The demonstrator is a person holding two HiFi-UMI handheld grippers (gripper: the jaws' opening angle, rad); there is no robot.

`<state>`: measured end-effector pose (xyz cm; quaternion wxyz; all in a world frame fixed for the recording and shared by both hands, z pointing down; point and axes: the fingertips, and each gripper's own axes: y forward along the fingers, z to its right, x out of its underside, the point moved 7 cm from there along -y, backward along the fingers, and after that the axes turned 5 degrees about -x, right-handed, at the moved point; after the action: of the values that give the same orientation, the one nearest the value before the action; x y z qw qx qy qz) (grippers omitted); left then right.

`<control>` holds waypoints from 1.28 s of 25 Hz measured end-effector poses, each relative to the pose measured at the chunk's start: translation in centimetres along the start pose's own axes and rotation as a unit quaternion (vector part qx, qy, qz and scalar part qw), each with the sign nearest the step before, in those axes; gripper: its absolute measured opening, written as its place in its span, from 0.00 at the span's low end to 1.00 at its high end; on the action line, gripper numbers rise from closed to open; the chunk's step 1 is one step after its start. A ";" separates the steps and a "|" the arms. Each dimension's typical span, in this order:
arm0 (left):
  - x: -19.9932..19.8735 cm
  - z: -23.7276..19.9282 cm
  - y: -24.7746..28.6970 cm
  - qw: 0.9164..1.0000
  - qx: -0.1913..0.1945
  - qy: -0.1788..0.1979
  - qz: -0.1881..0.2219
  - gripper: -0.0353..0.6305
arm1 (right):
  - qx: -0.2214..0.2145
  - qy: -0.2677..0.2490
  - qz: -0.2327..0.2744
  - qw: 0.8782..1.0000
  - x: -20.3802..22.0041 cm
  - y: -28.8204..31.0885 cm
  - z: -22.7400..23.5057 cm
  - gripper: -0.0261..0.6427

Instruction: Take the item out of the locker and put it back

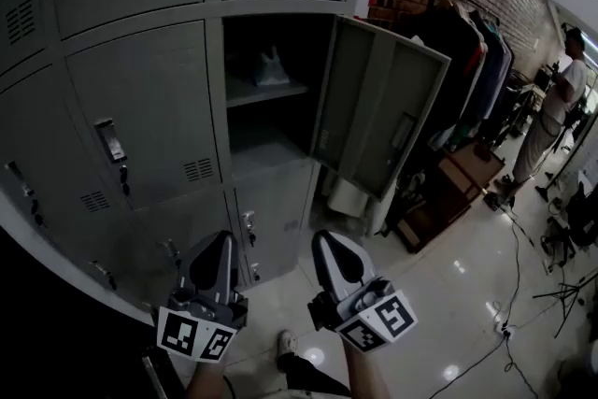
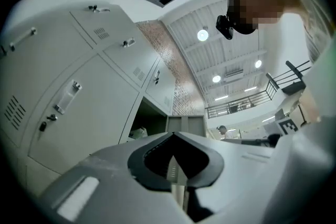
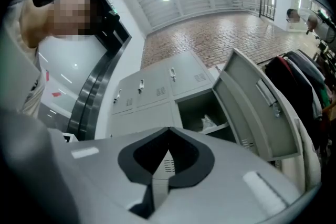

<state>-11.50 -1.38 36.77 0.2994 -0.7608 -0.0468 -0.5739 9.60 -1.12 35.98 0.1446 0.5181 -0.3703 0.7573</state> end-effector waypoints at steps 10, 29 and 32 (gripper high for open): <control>-10.8 9.3 -19.9 1.000 -0.010 0.012 0.015 0.06 | -0.003 0.000 0.032 0.999 -6.1 -10.8 -18.1 0.04; -12.6 15.4 -25.9 0.999 -0.032 0.000 0.016 0.06 | 0.008 0.020 -0.001 1.000 -7.9 -19.0 -25.1 0.04; -12.6 15.6 -25.9 0.999 -0.034 0.005 0.014 0.06 | 0.008 0.028 -0.001 1.000 -7.8 -19.3 -25.0 0.04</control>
<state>-13.32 31.11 33.26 0.2819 -0.7682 -0.0147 -0.5747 7.60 31.13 32.29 0.1518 0.4983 -0.3597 0.7741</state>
